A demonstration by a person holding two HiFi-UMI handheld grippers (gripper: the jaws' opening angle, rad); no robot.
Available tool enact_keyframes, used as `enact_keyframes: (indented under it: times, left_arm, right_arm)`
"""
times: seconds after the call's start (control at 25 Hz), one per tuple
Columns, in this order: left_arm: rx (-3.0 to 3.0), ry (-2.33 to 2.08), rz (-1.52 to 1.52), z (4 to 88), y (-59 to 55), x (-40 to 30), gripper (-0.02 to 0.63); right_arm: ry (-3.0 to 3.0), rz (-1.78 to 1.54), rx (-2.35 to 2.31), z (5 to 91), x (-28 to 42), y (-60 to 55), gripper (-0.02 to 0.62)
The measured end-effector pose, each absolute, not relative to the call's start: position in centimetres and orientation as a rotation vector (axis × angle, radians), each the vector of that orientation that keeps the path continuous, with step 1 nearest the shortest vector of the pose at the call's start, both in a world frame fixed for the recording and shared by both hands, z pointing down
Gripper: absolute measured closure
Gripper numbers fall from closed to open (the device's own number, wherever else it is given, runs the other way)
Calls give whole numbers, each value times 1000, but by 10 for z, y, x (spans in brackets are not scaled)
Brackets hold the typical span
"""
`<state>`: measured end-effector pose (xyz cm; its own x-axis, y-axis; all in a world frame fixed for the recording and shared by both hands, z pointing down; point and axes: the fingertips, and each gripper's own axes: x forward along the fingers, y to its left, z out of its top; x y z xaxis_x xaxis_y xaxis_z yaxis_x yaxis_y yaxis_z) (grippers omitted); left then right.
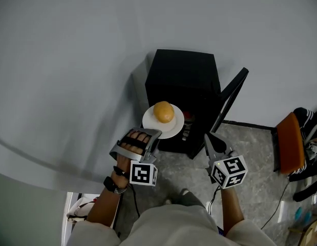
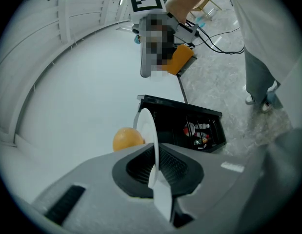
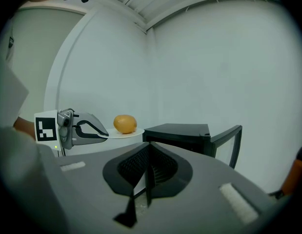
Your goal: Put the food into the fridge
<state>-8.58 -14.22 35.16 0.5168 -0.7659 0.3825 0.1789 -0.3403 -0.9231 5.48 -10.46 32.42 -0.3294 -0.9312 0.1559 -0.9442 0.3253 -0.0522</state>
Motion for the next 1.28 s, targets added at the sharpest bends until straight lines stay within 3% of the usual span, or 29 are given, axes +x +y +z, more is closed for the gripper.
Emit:
enact_keyframes:
  times: [0.36, 0.64, 1.28]
  left_arm:
    - [-1635, 570, -1069, 356, -146, -88, 589]
    - [-1640, 581, -1107, 346, -172, -45, 589]
    - [-1640, 615, -1159, 410, -230, -32, 589]
  right_arm:
    - [-2485, 96, 1711, 325, 59, -116, 589]
    - [-2540, 74, 1638, 309, 97, -153, 589]
    - [-2611, 44, 1547, 354, 89, -206, 589]
